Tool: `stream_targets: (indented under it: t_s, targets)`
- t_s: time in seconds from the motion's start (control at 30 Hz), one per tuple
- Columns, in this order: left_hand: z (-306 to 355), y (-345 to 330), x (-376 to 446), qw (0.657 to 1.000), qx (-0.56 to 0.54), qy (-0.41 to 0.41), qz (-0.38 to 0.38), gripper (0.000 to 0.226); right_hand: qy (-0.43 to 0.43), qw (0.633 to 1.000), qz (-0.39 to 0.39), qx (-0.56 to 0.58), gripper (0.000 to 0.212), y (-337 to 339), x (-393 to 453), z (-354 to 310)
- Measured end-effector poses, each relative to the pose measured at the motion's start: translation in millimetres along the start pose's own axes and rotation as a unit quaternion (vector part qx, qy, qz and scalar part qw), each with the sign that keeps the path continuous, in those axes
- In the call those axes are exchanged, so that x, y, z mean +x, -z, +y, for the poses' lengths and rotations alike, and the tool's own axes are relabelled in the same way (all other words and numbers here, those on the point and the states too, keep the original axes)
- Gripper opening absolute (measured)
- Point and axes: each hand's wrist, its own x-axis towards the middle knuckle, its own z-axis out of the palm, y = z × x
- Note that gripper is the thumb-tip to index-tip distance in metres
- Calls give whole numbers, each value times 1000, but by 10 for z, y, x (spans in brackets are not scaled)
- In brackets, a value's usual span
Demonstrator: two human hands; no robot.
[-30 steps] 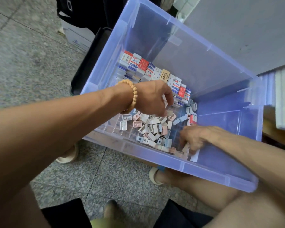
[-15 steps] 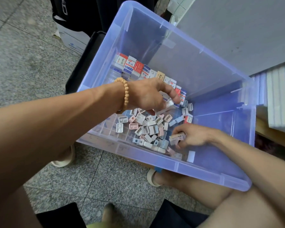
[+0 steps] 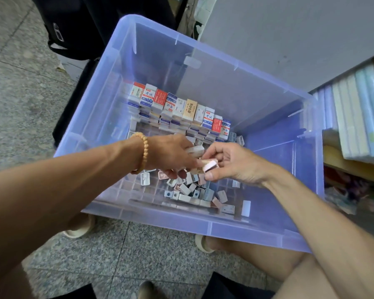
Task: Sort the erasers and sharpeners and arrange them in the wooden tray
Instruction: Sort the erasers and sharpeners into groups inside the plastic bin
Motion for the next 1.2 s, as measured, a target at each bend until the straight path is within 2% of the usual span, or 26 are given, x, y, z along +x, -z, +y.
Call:
stream_targets:
  t_s: [0.17,0.27,0.37,0.4,0.43,0.5,0.53,0.57,0.7,0.83,0.9,1.03,1.2]
  targets:
    - [-6,12,3,1000,-11,12,6,16,0,999,7,47,32,27,14,-23]
    - [-16,8,18,1000,-5,9,0,16,-12,994,0,112,30,41,-5,-32]
    - [-6,62,27,999,25,0,31,17,-14,984,20,175,30,62,-21,-80]
    - [-14,81,35,999,29,2,44,17,-14,988,38,146,29,75,-23,-97]
    - [-30,92,38,998,26,5,57,19,-21,996,65,64,29,108,-19,-99]
    - [-60,92,46,997,0,14,74,19,-48,979,100,-170,32,164,-12,-103]
    - [-67,86,47,997,-19,16,77,19,-54,966,104,-229,37,156,-11,-113]
    - [-66,77,47,996,-39,14,78,20,-41,966,113,-230,41,140,3,-110]
    - [-38,52,63,994,-90,4,61,22,36,980,195,-35,15,-34,38,-121]
    - [-7,21,83,992,-118,22,31,26,27,975,203,86,13,-87,40,-103]
    - [46,-19,125,985,-163,42,29,31,9,963,251,102,16,24,49,-85]
    - [152,-78,218,974,-219,44,39,36,-24,910,406,80,18,379,239,23]
    - [146,-53,257,978,-198,30,57,34,-36,876,468,105,26,497,617,172]
